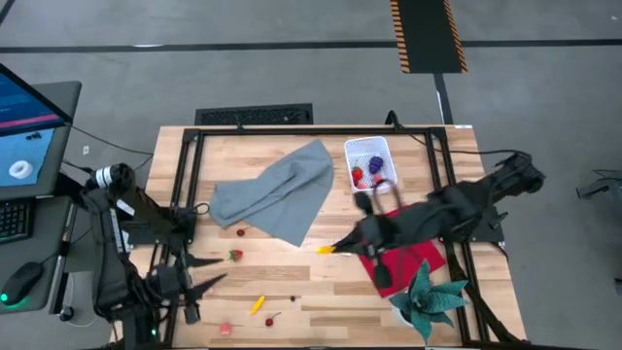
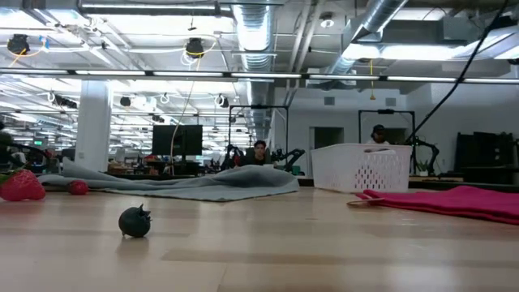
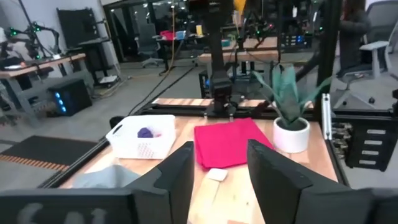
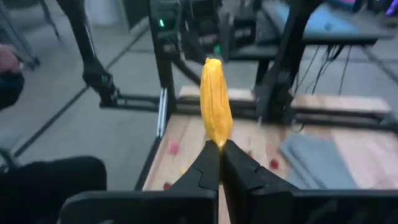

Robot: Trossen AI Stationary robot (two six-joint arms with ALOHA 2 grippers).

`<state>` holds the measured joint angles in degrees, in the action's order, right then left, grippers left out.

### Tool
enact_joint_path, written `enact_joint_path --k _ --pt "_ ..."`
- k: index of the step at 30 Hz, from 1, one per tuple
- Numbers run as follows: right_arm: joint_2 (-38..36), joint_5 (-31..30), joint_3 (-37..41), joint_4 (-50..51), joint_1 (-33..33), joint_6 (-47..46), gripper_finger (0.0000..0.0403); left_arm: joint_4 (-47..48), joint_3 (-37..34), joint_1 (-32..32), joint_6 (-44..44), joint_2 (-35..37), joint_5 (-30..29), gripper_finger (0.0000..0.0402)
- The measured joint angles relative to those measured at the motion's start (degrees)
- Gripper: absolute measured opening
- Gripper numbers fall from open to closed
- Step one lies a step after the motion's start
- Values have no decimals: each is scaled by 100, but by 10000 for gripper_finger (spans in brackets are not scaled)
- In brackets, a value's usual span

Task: Pick and placing Produce into tupperware
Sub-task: Put the yellow corn into the white bin

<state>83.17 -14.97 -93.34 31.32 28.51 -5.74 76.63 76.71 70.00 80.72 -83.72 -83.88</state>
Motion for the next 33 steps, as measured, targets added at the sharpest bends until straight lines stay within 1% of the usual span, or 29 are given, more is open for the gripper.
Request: enact_joint_path --k 2,7,11,14,18,19,21,22,23,26,27,29,31,33 --pt "-226 -59 0 6 50 26 30 186 0 -2 -20 273 -80 122" --pt "-567 -349 0 42 202 127 25 467 0 22 -462 1187 -172 90" --pt "-662 -349 0 86 226 127 27 467 0 167 -1012 1978 -592 65" --pt "-708 -356 0 152 224 125 31 496 0 126 -1382 2484 -608 48" --pt "-758 -351 0 159 175 127 26 432 0 104 -1357 2924 -605 35" --pt "-782 -353 2 185 171 127 25 393 0 122 -1300 3018 -454 33" --pt "-824 -356 0 168 133 131 24 306 0 167 -1105 3201 252 32" --pt "-862 -354 0 180 108 138 25 325 0 173 -1061 3257 446 31" --pt "-896 -355 2 187 96 150 27 371 0 173 -1014 3286 546 31" --pt "-997 -358 0 97 108 175 30 383 0 41 -922 3309 593 31" --pt "-1019 -358 0 83 133 173 29 340 0 -32 -1000 3352 760 31" --pt "-1062 -362 0 47 195 178 26 143 0 -181 -1357 3443 1042 31" --pt "-1108 -400 0 12 275 242 24 -302 0 -262 -1948 3538 1019 31" --pt "-1142 -560 0 -36 367 308 25 -985 0 -275 -2724 3619 1054 31"
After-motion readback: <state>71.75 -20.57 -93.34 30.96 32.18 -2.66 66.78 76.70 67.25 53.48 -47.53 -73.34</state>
